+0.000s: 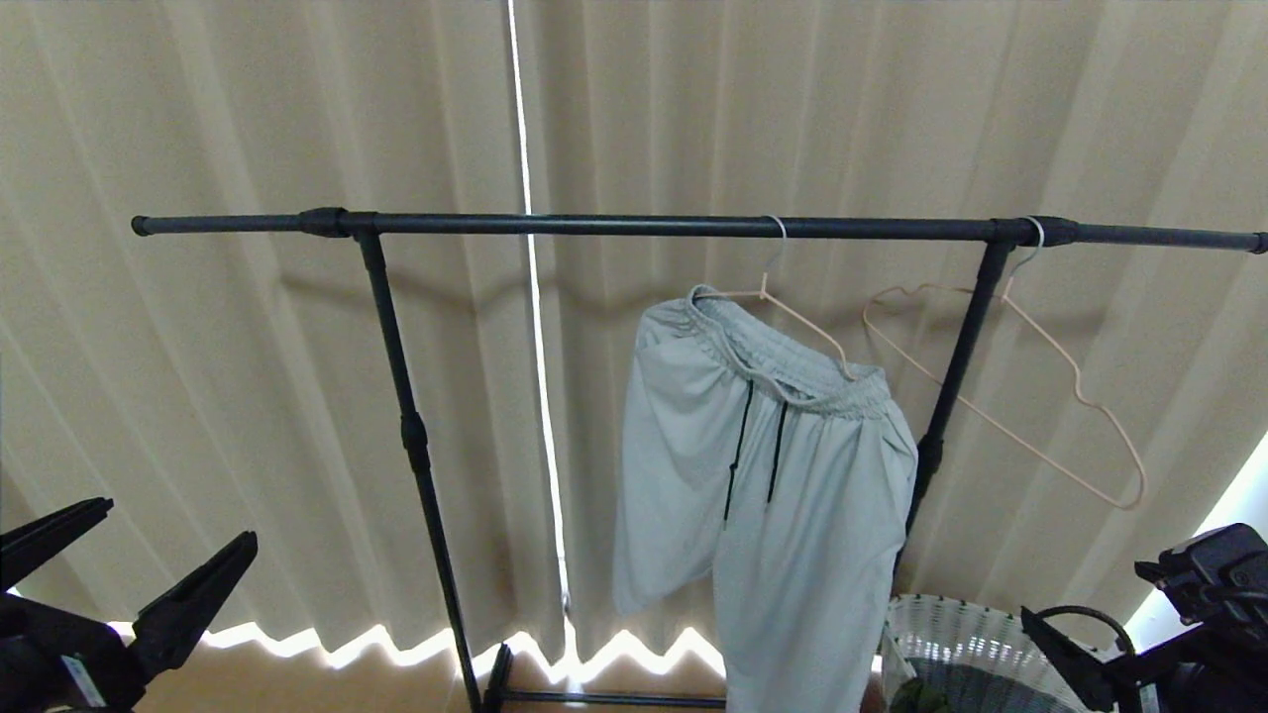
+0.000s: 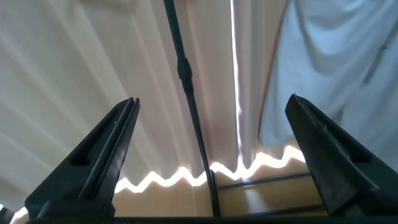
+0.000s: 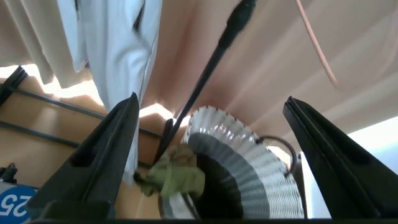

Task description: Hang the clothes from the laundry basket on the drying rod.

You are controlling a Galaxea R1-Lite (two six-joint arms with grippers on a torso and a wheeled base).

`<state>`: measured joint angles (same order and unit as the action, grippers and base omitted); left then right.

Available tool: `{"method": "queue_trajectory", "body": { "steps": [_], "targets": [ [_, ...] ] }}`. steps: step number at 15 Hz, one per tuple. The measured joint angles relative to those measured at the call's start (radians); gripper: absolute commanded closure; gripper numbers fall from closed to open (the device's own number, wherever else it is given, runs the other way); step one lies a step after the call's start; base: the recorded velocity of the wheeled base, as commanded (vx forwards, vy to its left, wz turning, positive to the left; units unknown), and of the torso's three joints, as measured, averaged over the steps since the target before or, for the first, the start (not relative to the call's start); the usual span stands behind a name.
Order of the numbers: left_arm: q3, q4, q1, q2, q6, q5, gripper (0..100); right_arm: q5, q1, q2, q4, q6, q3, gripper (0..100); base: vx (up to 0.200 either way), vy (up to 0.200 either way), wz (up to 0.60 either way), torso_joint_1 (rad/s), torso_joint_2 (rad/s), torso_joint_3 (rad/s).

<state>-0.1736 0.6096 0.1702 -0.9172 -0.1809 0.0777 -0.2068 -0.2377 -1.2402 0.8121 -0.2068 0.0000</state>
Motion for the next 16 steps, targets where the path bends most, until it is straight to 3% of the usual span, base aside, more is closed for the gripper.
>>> {"method": "queue_trajectory", "body": {
  "steps": [12,16],
  "targets": [
    [0.009,-0.001,0.001,-0.017,0.0,0.0,0,-0.004,0.002,0.009,-0.004,-0.001,0.0,0,-0.017,0.0,0.0,0.0,0.0,0.0],
    [0.017,0.0,0.002,-0.024,0.0,0.0,0,-0.005,0.002,0.013,-0.007,-0.003,0.0,0,0.0,0.0,0.0,-0.155,0.36,0.198]
  ]
}}
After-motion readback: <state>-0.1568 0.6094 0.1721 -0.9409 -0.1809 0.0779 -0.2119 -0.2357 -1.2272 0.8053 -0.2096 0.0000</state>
